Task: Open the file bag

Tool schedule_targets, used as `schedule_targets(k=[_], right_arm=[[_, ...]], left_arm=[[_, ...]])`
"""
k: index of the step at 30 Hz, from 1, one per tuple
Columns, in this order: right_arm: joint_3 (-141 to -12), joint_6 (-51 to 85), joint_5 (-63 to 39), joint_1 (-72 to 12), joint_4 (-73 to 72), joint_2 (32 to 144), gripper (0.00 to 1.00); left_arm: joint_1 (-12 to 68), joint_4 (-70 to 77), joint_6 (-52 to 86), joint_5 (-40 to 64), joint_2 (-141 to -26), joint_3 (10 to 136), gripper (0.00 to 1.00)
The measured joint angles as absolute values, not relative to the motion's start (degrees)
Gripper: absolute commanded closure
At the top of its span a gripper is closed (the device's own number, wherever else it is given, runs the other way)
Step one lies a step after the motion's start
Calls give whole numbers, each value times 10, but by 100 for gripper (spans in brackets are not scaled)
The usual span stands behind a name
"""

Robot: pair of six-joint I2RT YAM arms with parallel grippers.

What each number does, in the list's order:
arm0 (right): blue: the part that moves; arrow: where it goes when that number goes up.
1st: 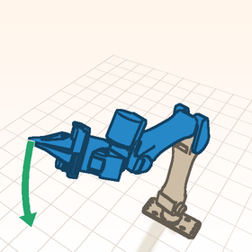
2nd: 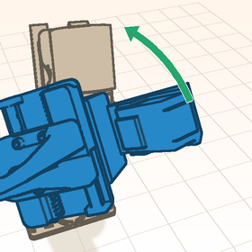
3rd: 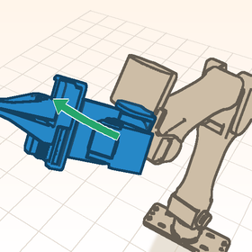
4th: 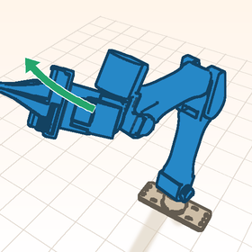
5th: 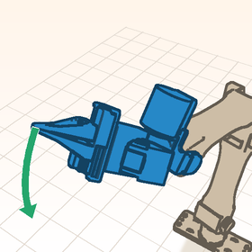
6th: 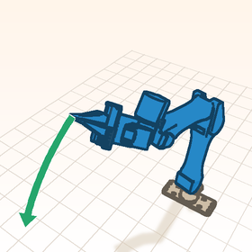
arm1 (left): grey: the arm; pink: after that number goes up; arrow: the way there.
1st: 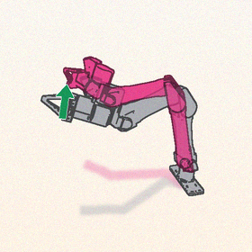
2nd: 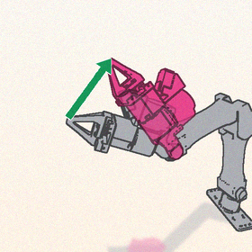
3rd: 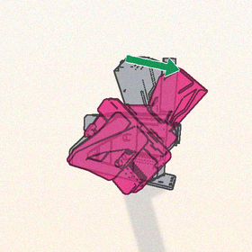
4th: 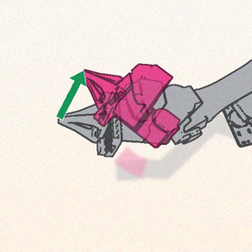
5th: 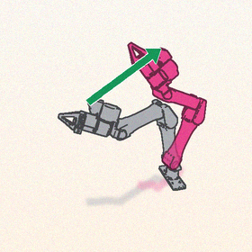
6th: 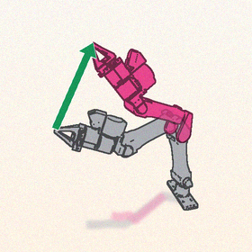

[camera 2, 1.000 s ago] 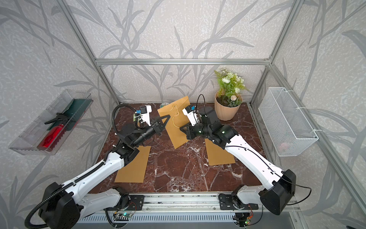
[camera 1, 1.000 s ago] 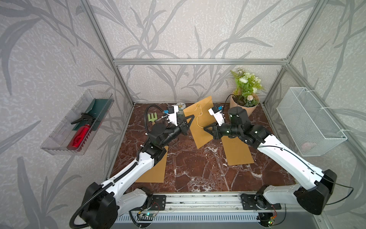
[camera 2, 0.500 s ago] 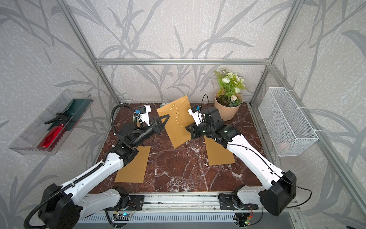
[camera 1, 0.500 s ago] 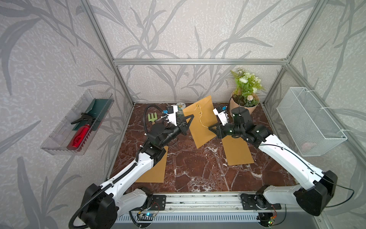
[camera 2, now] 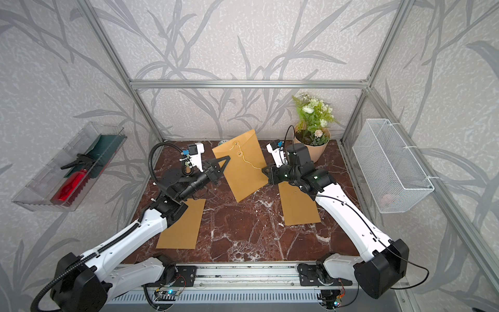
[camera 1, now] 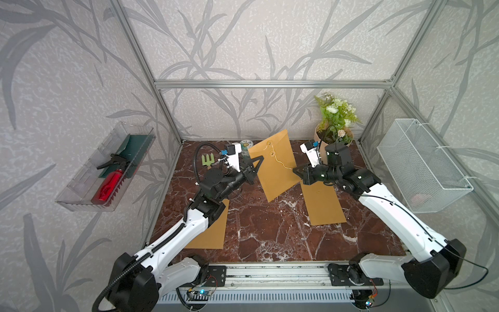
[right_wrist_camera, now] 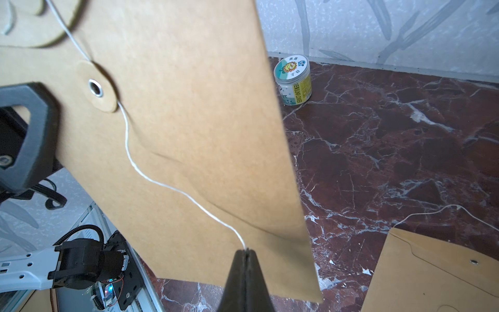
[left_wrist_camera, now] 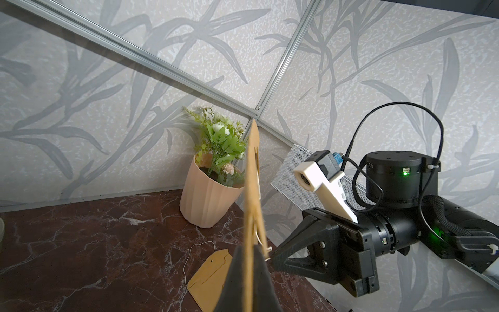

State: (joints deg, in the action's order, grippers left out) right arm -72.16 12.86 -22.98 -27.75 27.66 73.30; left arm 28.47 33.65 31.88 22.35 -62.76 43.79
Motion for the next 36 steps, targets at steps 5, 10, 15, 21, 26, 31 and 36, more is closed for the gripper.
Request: schedule_targets(k=[5,10,15,21,26,31,36], right_arm=[[-723,123,-230,-271,284,733,100],[-726,121,-230,-262,287,733,100],[-742,119,-230,-255,289,733,100],[-762,112,-229,-248,300,733,100],[-778,107,-228,-242,313,732,100],[-795,104,-225,-237,323,732,100],[-811,100,-223,-234,329,732,100]], left_arm=[[284,331,318,225,-627,438,100],[284,316,313,230,-618,438,100],[284,307,309,242,-616,438,100],[284,292,299,259,-616,438,100],[284,275,292,268,-616,437,100],[284,269,284,273,-616,436,100],[284,256,277,284,-616,436,100]])
